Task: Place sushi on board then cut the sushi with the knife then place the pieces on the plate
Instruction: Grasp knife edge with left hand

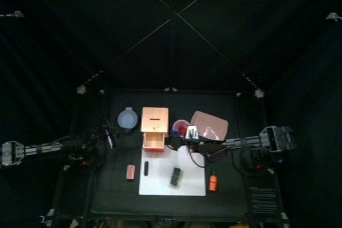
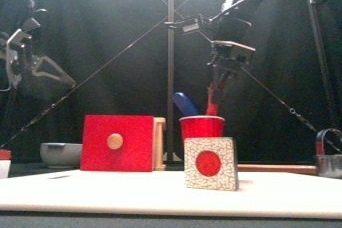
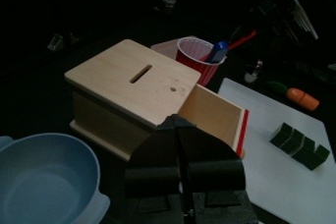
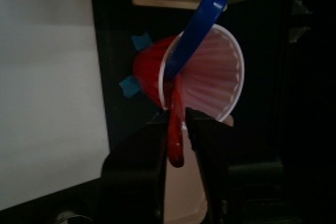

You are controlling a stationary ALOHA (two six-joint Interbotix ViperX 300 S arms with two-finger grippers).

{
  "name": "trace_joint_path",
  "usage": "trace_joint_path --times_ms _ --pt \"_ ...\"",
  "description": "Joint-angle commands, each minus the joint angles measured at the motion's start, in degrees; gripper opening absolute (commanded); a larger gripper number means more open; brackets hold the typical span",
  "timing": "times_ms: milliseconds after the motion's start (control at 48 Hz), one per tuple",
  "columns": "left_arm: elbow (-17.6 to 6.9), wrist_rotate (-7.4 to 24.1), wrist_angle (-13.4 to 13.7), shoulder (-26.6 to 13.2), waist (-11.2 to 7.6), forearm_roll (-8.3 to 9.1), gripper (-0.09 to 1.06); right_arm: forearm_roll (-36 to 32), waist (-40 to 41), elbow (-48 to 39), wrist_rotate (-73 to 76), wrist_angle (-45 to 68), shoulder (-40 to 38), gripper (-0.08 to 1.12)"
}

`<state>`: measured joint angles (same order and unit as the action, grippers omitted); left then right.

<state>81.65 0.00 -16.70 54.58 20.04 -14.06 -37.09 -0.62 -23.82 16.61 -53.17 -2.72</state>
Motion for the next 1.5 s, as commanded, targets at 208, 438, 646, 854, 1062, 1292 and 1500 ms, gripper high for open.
trace_joint_path --times_ms 208,438,646,854,1062,1292,1500 --pt "-1.4 0.0 -0.2 -0.4 0.18 0.09 0.09 -1.3 -0.3 1.0 1.1 -2.8 -9.7 0.46" --pt "-3.5 0.2 -0.2 -0.4 -0.18 1.14 0.09 -3.0 -4.3 -4.6 1.2 -2.9 -25.0 0.46" --pt "-7.2 0.1 -0.3 -1.0 -3.34 5.71 0.12 -4.9 -5.6 -15.6 1.1 20.5 -37.0 0.46" --pt "-12.3 0.4 -3.5 -10.1 -11.69 11.87 0.40 3.8 -3.0 -26.5 1.2 46.9 -39.3 0.45" --pt "-17.8 0.6 -15.5 -23.6 -17.31 19.25 0.90 18.4 2.8 -33.3 0.4 59.8 -35.7 0.45" --pt "-23.0 0.7 -21.8 -38.8 -22.15 17.93 0.97 19.4 4.7 -34.5 0.4 62.8 -33.8 0.45" --pt "-31.7 1.8 -21.8 -53.1 -21.53 14.68 0.97 19.4 4.7 -34.4 0.4 64.0 -31.8 0.45"
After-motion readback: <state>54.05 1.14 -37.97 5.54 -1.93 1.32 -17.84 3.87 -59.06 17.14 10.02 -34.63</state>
